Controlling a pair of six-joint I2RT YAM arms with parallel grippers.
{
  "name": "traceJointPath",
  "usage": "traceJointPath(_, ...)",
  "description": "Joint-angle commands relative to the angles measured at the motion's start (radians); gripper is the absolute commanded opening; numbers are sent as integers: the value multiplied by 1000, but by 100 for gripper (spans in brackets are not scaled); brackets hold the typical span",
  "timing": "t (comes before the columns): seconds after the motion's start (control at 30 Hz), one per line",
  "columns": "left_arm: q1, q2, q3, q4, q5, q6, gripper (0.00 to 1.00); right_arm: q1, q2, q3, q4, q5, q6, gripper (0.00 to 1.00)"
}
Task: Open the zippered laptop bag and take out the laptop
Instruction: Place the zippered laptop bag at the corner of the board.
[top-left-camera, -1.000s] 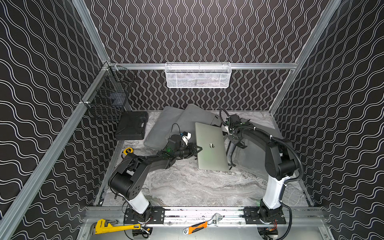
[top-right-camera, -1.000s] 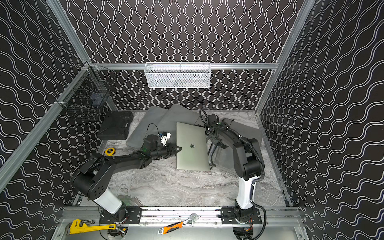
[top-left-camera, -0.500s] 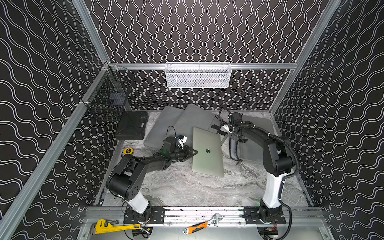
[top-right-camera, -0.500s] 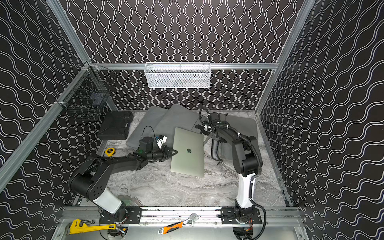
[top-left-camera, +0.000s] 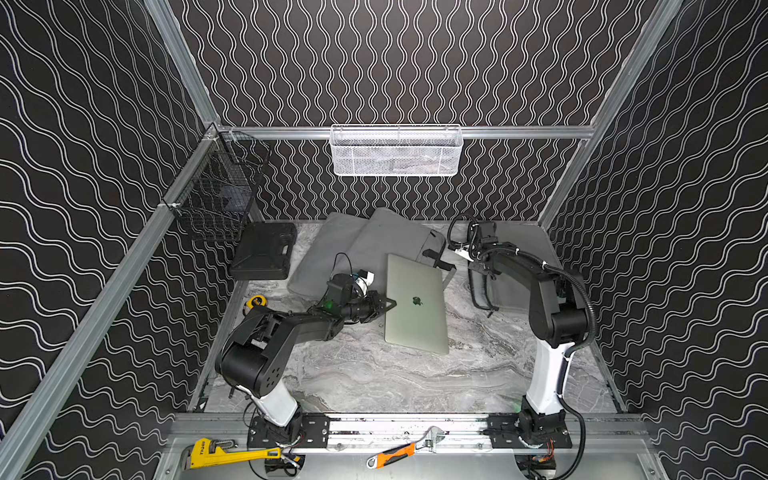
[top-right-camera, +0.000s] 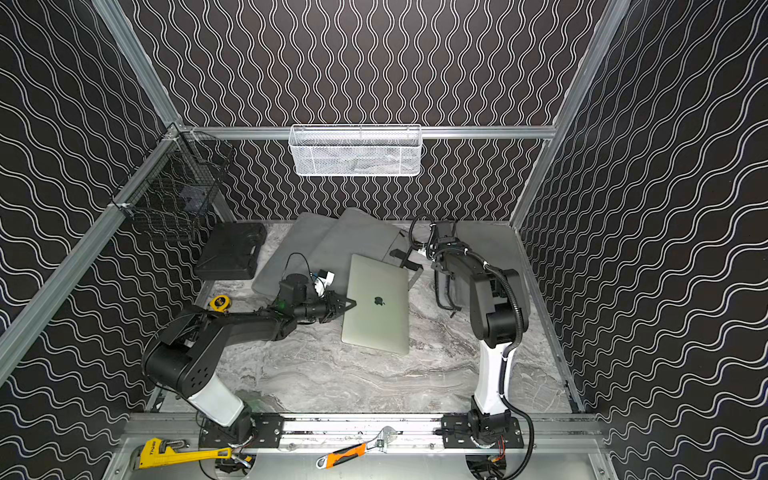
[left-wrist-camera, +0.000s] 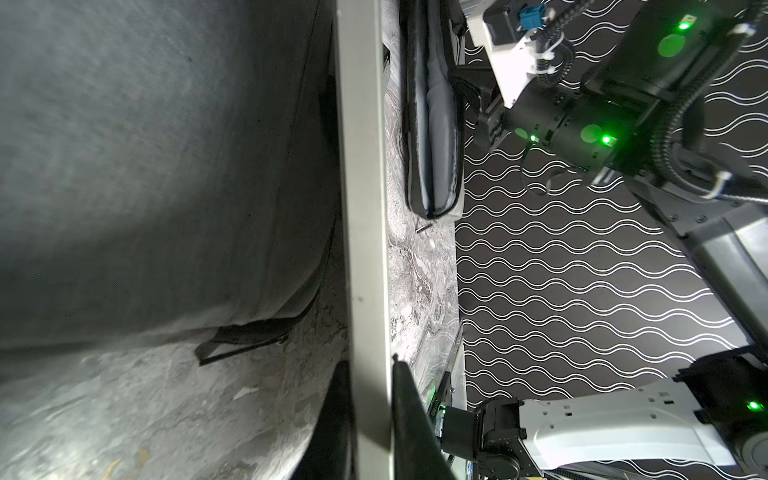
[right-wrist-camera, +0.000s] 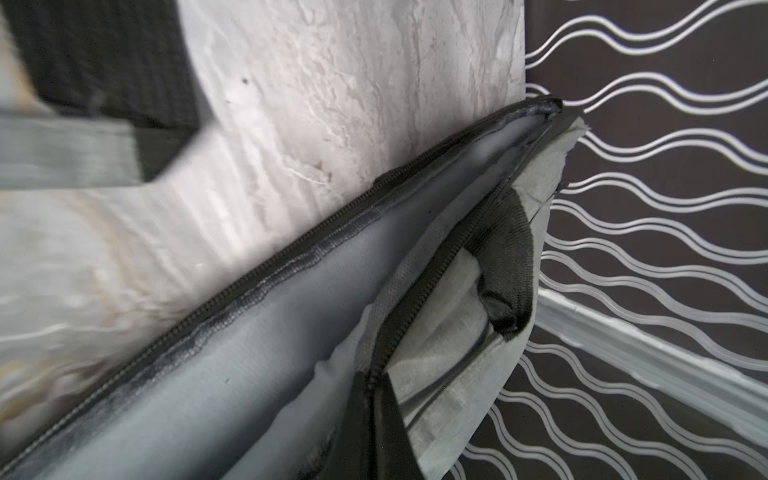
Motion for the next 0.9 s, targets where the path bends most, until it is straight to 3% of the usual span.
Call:
traceJointPath(0.0,1,-10,10,114,15,24,0,-25,4,-16,125,-72,-126,0)
traceJointPath(0.23,1,-20,9,82,13,44,0,-41,25,-2,204,-87,-189,7)
traceJointPath(0.3,1,-16,10,86,13,38,0,-41,41,13,208,-55,-170,19)
traceJointPath(0.43,1,-16,17,99,13,30,0,-41,34,34,165,-59,-66,55)
traceJointPath(0.47,1,-18,22,92,10,34,0,-41,24,43,146,-80,-26,59)
traceJointPath(0.67,2,-34,55,40,20,65,0,-41,-54,57,67,-139,123,73)
traceJointPath(0.87,1,-45,58,42,41,78,0,-41,-146,0,57,-166,295,76)
